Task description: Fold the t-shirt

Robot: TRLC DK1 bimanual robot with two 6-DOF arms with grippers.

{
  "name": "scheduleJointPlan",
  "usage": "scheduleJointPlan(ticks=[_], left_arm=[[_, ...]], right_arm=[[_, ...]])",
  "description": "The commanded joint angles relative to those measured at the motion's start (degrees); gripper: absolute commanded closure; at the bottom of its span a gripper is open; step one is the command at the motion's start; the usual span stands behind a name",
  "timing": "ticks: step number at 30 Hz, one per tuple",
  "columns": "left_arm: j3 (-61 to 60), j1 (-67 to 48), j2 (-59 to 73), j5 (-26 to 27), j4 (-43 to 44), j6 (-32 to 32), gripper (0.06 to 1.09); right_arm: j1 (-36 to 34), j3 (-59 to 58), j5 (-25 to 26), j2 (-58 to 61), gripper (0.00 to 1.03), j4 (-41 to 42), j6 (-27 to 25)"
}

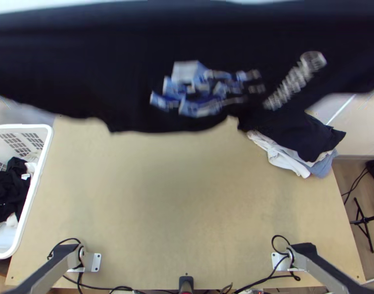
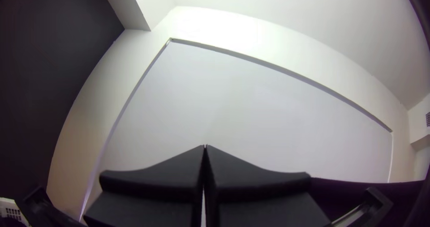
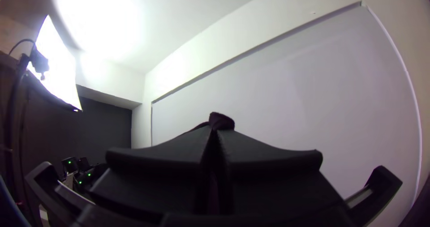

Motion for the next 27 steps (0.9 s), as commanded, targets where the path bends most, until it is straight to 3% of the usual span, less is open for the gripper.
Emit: scheduleJointPlan(ticks=[1,8,12,19,24,27], left_arm=[[-4.9,-0.2,-12.1,-0.4,-5.4,-1.1,1.05],[-8.8,-0.2,-17.3,-0.3,-8.7,-1.2,1.05],[-15.0,-0.2,-20.0,0.1,-10.1,-2.4,1.05],[-48.4,-1.7,-29.9,2.6,-8.0,-3.4,1.05],[-70.0,-3.7,-27.6,5.1,2.8,-2.9,1.05],[-75.5,-3.9,-18.5,6.1,12.8,-2.4,1.05]], right_arm=[[0.1,-10.5,0.2,-16.1,1.00,-1.1,-1.0],[0.6,-10.2,0.1,-18.2,1.00,-6.3,-0.7],[1.3,-14.2,0.1,-18.2,1.00,-9.0,2.1],[5.2,-47.2,-0.2,-22.3,1.00,-7.3,7.7],[8.4,-71.9,0.2,-23.3,1.00,7.1,7.4],[9.3,-78.0,0.3,-18.8,1.00,13.2,7.9]])
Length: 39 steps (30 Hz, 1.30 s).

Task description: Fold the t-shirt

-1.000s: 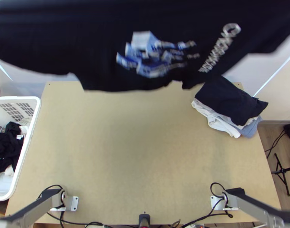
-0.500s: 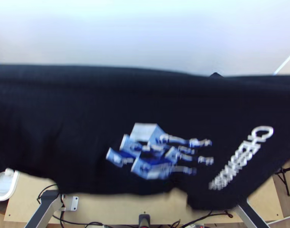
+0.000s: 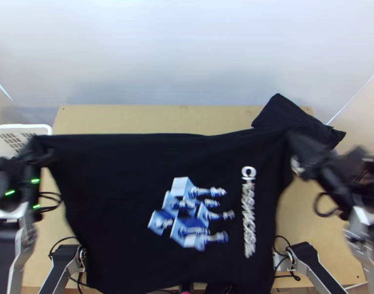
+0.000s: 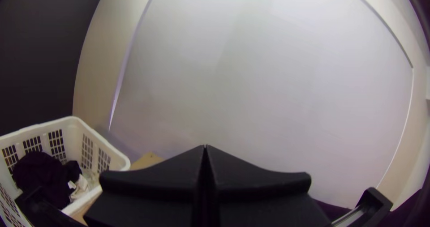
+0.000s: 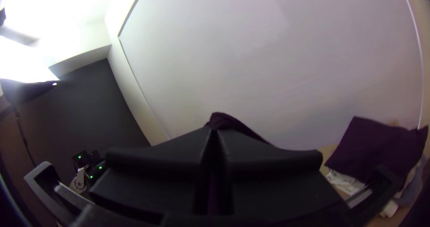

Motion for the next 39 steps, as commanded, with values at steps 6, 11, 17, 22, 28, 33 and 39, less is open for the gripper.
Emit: scheduleJointPlan(ticks=[6,11,17,22,28,33,39], left_arm=[[-15.8,-3.0,25.8,2.8,25.6,0.2,1.05],[-7.5,-2.4,40.8,2.8,29.9,-0.5,1.05],[2.4,-2.1,55.9,3.1,31.7,-0.7,1.05],[10.9,-1.8,65.5,3.6,31.7,-0.7,1.05],[18.8,-1.6,72.9,3.9,31.6,-0.1,1.05],[23.4,-0.8,77.0,4.4,31.4,0.7,1.05],[28.2,0.4,80.3,4.8,30.2,1.2,1.05]], right_arm=[[3.5,-22.3,0.5,14.8,1.00,16.5,1.1],[2.4,-17.8,1.7,28.2,1.00,18.9,1.1],[-0.3,-5.8,1.6,45.3,1.00,13.6,-0.1],[-2.5,4.8,1.6,56.8,1.00,11.4,-2.8],[-3.1,14.6,1.6,66.0,1.00,10.9,-4.8],[-3.5,19.4,1.7,70.2,1.00,11.3,-5.0],[-6.9,24.8,2.6,72.4,1.00,12.0,-6.2]])
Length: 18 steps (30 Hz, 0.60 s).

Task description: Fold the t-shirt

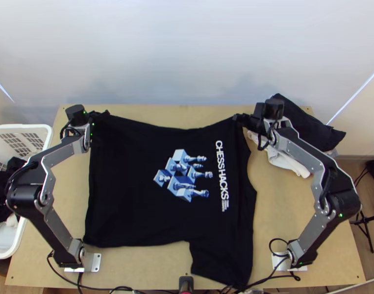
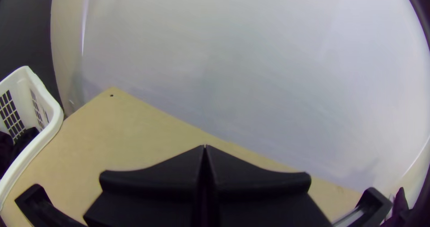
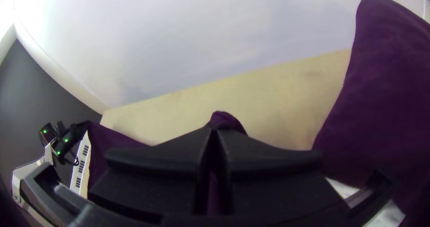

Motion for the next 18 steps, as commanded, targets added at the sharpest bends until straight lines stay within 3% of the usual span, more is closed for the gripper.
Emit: scheduleJointPlan(ticks=[1,15,16,17,18], left_arm=[[6.6,1.0,5.2,0.3,-1.3,0.6,1.05],[15.8,-0.7,11.7,0.1,-3.2,0.4,1.05],[16.5,-0.8,12.0,-0.8,-3.1,0.4,1.05],[17.0,-0.8,12.0,-1.0,-3.1,0.4,0.95],[17.0,-0.8,11.6,-1.0,-2.6,0.5,0.69]], right_arm=[[-3.7,8.3,0.8,4.6,1.00,0.6,-1.4],[-5.4,20.6,1.2,12.7,1.00,0.1,-2.8],[-5.3,21.2,1.3,13.0,0.94,0.1,-2.9],[-5.3,21.3,1.3,13.0,0.76,0.1,-2.8],[-5.3,21.3,1.4,12.7,0.57,-0.1,-2.8]])
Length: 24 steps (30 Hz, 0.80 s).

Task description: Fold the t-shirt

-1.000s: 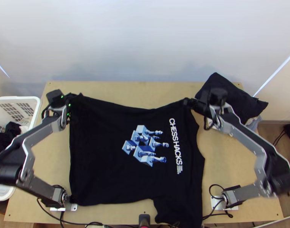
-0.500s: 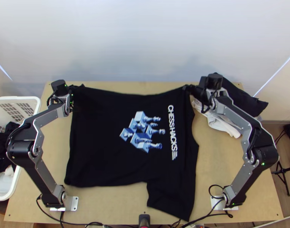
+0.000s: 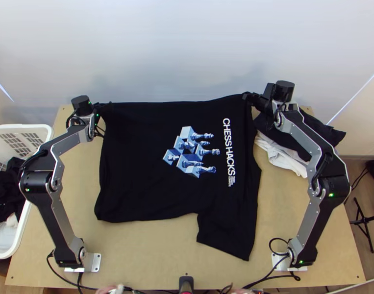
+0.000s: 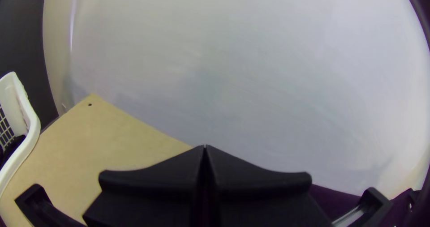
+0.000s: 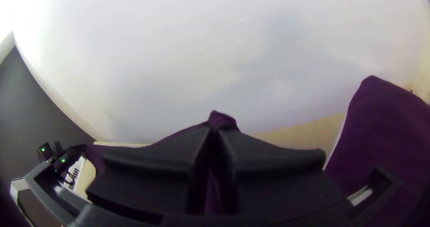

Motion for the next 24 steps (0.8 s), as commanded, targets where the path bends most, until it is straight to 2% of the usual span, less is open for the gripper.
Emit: scheduleJointPlan(ticks=[1,2,3,7,9,12,13,15,16,17,21,23,24], left_arm=[[3.6,-0.6,0.9,-1.0,0.3,-0.1,0.39],[4.1,-0.5,0.4,-0.9,0.1,-0.3,0.16],[4.5,-0.4,-0.4,-0.6,-0.4,-1.2,0.10],[4.4,0.7,-4.6,0.3,-4.0,-2.8,0.10],[4.4,1.9,-6.8,2.9,-9.6,-4.6,0.10],[3.5,3.1,-11.3,6.8,-17.8,-6.9,0.10],[1.9,3.5,-13.6,8.1,-18.9,-7.0,0.10],[-2.3,3.8,-18.3,9.2,-19.2,-7.0,0.10],[-4.2,4.0,-20.5,10.4,-19.9,-7.0,0.10],[-5.9,4.0,-22.5,11.3,-21.0,-7.0,0.10],[-10.4,4.0,-28.5,11.5,-27.7,-7.0,0.10],[-13.2,3.7,-31.9,11.6,-28.6,-6.9,0.10],[-14.7,3.4,-33.7,12.2,-28.9,-6.8,0.10]], right_arm=[[-0.1,3.5,0.5,1.4,0.37,-0.7,-0.2],[-0.2,3.4,0.5,0.5,0.10,-1.1,0.1],[-0.3,3.2,0.4,-0.6,0.03,-1.4,0.5],[-0.4,1.3,1.6,-8.0,0.03,-3.8,1.6],[-1.1,-0.7,1.7,-12.9,0.03,-4.6,3.9],[-1.8,-4.4,1.6,-21.3,0.04,-11.9,13.2],[-1.8,-6.1,1.5,-24.5,0.04,-15.5,16.0],[-2.1,-11.2,0.6,-31.2,0.04,-22.3,26.1],[-2.6,-14.8,-1.6,-34.6,0.04,-23.5,28.3],[-2.8,-18.2,-2.3,-37.8,0.04,-24.9,28.4],[-4.3,-27.3,-3.5,-45.0,0.04,-41.0,23.8],[-5.8,-32.0,-6.6,-48.2,0.10,-46.1,21.4],[-6.2,-34.0,-7.0,-49.7,0.10,-48.7,18.6]])
